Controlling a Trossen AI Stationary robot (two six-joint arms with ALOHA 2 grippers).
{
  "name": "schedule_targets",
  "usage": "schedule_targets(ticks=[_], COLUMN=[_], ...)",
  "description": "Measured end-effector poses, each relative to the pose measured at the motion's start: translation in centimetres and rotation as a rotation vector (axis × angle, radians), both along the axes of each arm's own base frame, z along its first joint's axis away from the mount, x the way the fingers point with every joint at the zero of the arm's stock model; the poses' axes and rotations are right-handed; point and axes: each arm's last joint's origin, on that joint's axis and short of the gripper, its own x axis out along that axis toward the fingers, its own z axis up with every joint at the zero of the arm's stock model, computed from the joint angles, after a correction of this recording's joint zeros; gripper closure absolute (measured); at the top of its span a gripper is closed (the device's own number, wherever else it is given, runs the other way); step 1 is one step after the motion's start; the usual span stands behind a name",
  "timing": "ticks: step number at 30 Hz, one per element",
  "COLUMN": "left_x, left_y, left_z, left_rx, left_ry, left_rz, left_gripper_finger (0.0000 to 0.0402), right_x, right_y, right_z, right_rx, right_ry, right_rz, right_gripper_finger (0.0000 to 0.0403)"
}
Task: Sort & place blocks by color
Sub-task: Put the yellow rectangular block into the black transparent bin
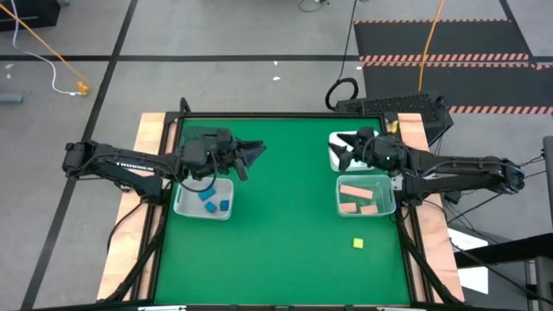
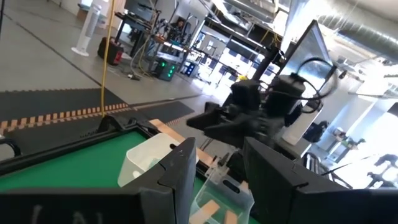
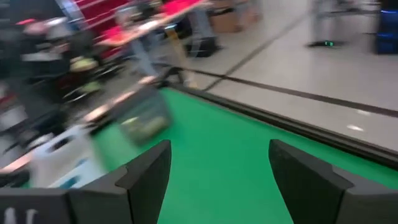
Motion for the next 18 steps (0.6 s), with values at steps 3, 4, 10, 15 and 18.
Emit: schedule_targets(ticks=[3, 4, 10, 15, 18], left_x=[0.0, 0.0, 0.0, 0.1, 0.1], left_y=[0.0, 0.0, -0.2, -0.4, -0.7], left_z=[0.0, 0.0, 0.0, 0.0, 0.0], left_rx=[-0.02, -0.024, -0.044, -0.097, -0.103], left_ry=[-0.007, -0.009, -0.016, -0.033, -0.033], left_rz=[-0.002, -0.003, -0.054, -0.096, -0.124], left_gripper_finger=[0.0266, 0.0266, 0.0266, 0.0266, 0.0266], right_x=[1.0, 1.4, 3.1, 4.1, 4.6], right_y=[1.2, 1.6, 4.1, 6.4, 8.0], right_z=[1.1, 1.1, 0.3, -0.6, -1.0], right_rx=[-0.005, -0.004, 0.054, 0.162, 0.236], right_ry=[0.027, 0.049, 0.243, 0.399, 0.449], right_rz=[0.109, 0.148, 0.303, 0.382, 0.425], right_gripper_finger=[0.0141, 0.0141, 0.014, 0.014, 0.014])
